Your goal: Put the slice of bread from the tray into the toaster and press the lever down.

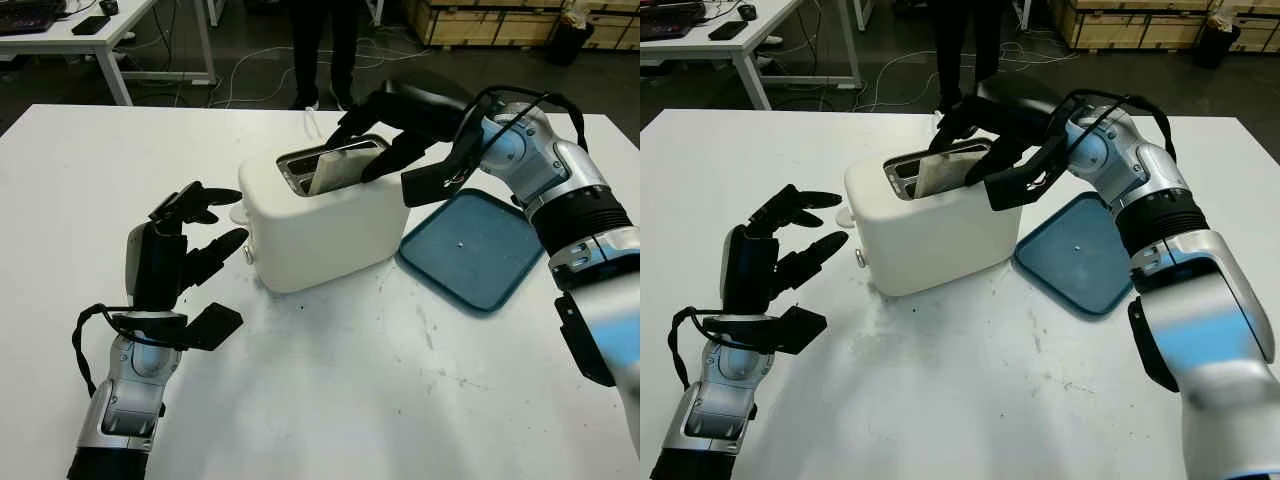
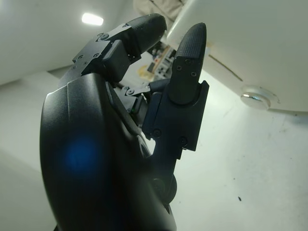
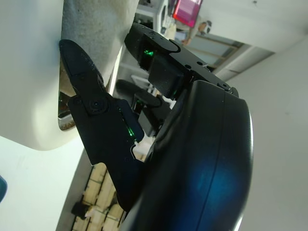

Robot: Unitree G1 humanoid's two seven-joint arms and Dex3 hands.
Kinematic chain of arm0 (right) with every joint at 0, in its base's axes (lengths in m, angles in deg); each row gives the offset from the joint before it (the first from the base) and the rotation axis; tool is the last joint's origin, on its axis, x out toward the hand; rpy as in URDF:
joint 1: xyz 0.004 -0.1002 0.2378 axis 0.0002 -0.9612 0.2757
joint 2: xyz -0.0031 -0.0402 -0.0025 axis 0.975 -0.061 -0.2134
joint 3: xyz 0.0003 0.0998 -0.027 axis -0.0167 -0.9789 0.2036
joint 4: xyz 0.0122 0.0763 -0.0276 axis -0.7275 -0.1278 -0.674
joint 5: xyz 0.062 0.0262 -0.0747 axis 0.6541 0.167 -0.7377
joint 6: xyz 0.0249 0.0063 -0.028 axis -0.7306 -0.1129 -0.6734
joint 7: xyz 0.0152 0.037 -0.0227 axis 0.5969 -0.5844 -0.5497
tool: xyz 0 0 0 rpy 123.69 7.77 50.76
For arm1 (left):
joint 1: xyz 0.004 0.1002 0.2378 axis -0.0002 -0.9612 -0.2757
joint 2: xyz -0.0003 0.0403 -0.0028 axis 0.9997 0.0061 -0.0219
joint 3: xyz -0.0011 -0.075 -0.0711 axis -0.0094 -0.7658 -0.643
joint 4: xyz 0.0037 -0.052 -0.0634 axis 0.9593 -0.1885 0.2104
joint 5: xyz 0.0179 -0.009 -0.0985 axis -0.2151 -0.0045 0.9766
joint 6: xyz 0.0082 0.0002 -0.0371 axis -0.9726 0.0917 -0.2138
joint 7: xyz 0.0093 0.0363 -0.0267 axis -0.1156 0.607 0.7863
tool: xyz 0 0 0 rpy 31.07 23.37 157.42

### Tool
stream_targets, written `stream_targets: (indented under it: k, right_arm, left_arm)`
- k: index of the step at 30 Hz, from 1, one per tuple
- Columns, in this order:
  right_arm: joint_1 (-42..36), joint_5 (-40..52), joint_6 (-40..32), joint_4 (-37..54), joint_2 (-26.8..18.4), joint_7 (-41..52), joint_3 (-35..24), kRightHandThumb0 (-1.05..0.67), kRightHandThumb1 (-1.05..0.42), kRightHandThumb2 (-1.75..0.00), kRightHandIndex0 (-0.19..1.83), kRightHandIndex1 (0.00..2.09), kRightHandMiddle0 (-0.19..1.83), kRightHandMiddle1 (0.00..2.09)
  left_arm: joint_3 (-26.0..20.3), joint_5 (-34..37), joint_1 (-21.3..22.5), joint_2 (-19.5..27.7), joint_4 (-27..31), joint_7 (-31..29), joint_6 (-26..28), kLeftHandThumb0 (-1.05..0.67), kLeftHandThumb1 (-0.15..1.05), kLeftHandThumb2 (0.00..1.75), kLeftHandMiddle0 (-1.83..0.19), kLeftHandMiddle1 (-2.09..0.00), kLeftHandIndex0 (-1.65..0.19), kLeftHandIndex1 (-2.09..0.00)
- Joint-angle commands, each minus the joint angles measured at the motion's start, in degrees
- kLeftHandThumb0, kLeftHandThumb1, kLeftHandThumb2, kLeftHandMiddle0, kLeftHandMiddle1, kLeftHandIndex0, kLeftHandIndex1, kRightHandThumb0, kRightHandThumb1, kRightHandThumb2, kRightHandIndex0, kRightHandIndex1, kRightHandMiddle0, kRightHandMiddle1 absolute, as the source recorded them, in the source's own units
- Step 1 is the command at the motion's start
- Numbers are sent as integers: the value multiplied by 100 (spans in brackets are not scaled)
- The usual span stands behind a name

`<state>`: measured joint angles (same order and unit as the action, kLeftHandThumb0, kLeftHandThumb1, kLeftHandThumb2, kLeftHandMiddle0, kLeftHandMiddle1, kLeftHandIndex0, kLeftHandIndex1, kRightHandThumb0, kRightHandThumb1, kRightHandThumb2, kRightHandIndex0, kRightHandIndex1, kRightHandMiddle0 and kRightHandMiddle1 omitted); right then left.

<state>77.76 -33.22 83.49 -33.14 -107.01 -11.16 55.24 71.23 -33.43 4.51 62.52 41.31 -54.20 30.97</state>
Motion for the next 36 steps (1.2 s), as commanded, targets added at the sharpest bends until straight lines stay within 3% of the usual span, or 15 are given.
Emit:
stream_targets:
  k: [1,5,9,13,14,15,16,18,24,36]
  right_arm:
    - [128,-103,123,-105,62,-158,81,-51,-66,0,80,76,101,2]
    - [181,-240,281,-314,86,-433,193,-47,-65,0,83,89,106,4]
    - [269,-510,505,-504,67,-927,372,-39,-74,-2,90,113,118,8]
    - [278,-698,551,-571,72,-1514,413,-48,-87,-2,100,144,130,22]
    - [277,-769,554,-567,64,-1678,434,-51,-89,-4,101,156,119,59]
    - [276,-822,547,-570,63,-1810,444,-53,-91,-11,105,167,95,126]
    - [277,-885,541,-575,58,-1948,461,-54,-91,-13,107,171,87,149]
    - [290,-994,519,-591,49,-2135,504,-54,-92,-17,111,174,84,169]
    - [331,-1163,554,-641,30,-2458,584,-51,-92,-21,114,175,84,174]
    - [728,-1142,412,-563,-8,-1361,685,-44,-92,-23,108,175,84,175]
  left_arm:
    - [14,-50,-21,7,69,41,12,-36,90,1,-49,-129,-49,-84]
    - [32,-123,-6,10,46,84,-24,-36,91,0,-50,-129,-49,-84]
    - [36,-50,-18,-16,35,56,-21,-37,90,0,-50,-129,-49,-83]
    - [37,-34,-22,-11,10,66,-61,-35,90,0,-50,-129,-49,-83]
    - [39,-34,-29,-17,18,65,-54,-35,90,0,-49,-129,-49,-83]
    - [43,-41,-32,-24,20,71,-51,-35,90,0,-49,-129,-49,-83]
    - [48,-44,-33,-30,21,75,-52,-35,90,0,-50,-129,-49,-83]
    - [55,-48,-24,-36,11,79,-57,-35,90,0,-50,-129,-49,-83]
    - [73,-109,-32,-46,54,59,10,-36,91,0,-50,-128,-49,-82]
    - [114,-146,-101,-137,110,77,36,-37,91,0,-50,-128,-49,-82]
